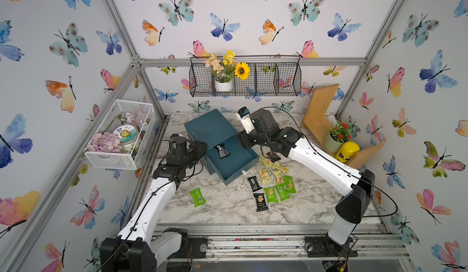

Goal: Take the cookies out of the drawer
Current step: Pick up the cookie from the drawer.

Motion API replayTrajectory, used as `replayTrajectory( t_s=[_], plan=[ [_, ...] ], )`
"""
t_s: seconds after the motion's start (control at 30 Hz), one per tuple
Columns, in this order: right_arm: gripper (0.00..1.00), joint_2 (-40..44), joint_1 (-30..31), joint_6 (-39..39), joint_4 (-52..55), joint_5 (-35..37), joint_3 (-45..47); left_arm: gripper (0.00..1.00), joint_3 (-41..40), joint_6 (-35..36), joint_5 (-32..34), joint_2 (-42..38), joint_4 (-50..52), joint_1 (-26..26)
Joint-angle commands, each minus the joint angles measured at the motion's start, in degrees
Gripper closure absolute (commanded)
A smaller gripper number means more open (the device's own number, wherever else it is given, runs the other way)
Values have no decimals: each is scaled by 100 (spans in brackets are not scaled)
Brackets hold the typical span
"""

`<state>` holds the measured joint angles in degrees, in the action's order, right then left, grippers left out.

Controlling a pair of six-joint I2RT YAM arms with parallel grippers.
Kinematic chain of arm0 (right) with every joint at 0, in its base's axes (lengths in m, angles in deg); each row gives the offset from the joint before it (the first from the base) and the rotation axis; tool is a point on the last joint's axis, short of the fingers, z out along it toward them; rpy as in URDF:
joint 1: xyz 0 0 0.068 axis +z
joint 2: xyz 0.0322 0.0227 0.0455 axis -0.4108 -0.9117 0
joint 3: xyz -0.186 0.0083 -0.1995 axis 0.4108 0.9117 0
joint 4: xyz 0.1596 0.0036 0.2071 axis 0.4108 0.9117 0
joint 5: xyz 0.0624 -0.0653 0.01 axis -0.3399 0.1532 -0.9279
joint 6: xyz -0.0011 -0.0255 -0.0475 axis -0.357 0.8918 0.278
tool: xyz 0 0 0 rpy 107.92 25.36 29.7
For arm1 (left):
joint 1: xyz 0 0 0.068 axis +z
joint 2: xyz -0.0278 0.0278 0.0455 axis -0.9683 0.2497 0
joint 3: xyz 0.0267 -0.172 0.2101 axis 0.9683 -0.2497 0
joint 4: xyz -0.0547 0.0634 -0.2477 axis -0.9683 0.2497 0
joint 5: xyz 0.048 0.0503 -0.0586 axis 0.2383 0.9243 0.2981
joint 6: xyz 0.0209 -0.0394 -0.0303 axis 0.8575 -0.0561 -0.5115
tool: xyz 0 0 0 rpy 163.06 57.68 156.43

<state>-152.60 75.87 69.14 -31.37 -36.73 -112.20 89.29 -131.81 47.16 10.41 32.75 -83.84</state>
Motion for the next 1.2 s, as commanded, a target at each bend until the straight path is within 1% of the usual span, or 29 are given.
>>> replayTrajectory(
  t_s=[0.0, 0.1, 0.2, 0.37, 0.57, 0.6, 0.7, 0.9, 1.17],
  plan=[
    [44, -324, 211, -667, 347, 322, -233, 44, -40, 93, -44, 111, 432, 30],
    [43, -626, 354, -909, 401, 227, -461, 44, -32, 97, -50, 107, 432, 24],
    [40, -951, 526, -1059, 588, 382, -752, 44, -39, 95, -36, 94, 432, 24],
    [36, -1509, 604, -1260, 1027, 597, -1297, 44, -30, 86, -32, 103, 441, 27],
    [26, -1894, 630, -1235, 1213, 676, -1724, 44, -30, 86, -36, 107, 441, 29],
    [22, -1941, 639, -1222, 1233, 683, -1758, 44, -33, 78, -37, 103, 440, 27],
    [19, -2088, 639, -1208, 1338, 748, -1873, 44, -37, 77, -41, 111, 440, 27],
    [21, -2284, 656, -1104, 1332, 845, -1971, 44, -48, 76, -53, 120, 432, 30],
    [30, -2617, 674, -945, 1395, 1013, -2235, 44, -44, 77, -60, 122, 431, 29]
  ],
)
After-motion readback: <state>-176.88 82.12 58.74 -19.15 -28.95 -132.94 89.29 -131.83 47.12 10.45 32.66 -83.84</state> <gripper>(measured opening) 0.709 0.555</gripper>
